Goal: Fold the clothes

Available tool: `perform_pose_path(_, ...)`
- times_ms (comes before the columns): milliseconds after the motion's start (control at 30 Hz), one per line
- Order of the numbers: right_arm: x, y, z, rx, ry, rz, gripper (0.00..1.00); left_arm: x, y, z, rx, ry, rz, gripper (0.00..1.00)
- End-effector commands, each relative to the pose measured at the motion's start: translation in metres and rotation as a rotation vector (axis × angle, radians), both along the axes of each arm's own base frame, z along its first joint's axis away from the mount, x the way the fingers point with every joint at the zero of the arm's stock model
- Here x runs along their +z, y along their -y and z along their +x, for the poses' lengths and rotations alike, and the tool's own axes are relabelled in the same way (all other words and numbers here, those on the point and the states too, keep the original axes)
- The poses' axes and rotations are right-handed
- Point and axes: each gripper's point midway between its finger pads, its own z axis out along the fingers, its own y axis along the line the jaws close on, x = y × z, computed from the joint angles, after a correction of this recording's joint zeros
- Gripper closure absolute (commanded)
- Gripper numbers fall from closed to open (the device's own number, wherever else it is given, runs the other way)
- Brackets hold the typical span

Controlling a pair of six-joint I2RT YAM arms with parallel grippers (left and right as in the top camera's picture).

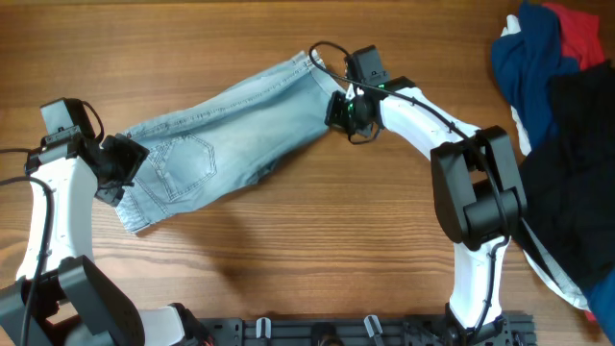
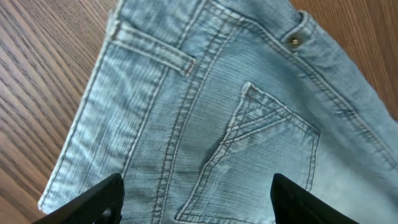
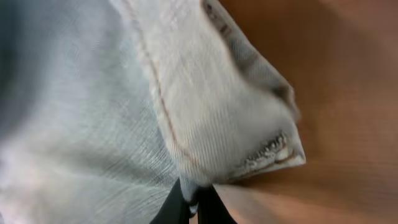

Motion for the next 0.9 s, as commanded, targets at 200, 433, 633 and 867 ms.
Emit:
perform_pose_path(200,0.023,0.104,-0.068,-0.104,-0.180,-0.534,0.96,-0.007,-0.001,-0.004,-0.003,-0.029,0.011,0.24)
perform_pose_path(433,0.041,0.119,-0.077,-0.108,-0.175,-0.603,0.96,-0.007,-0.001,-0.005,-0.003,-0.031,0.010,0.24)
perform_pose_path(633,0.043,0.121,-0.085,-0.118,-0.206,-0.610,0.87,-0.007,0.000,-0.006,-0.007,-0.036,0.009,0.23)
perform_pose_path(867,0.080,0.121,-0.084,-0.121,-0.124,-0.574,0.85,-0.006,0.009,0.000,-0.051,-0.006,-0.036,0.25)
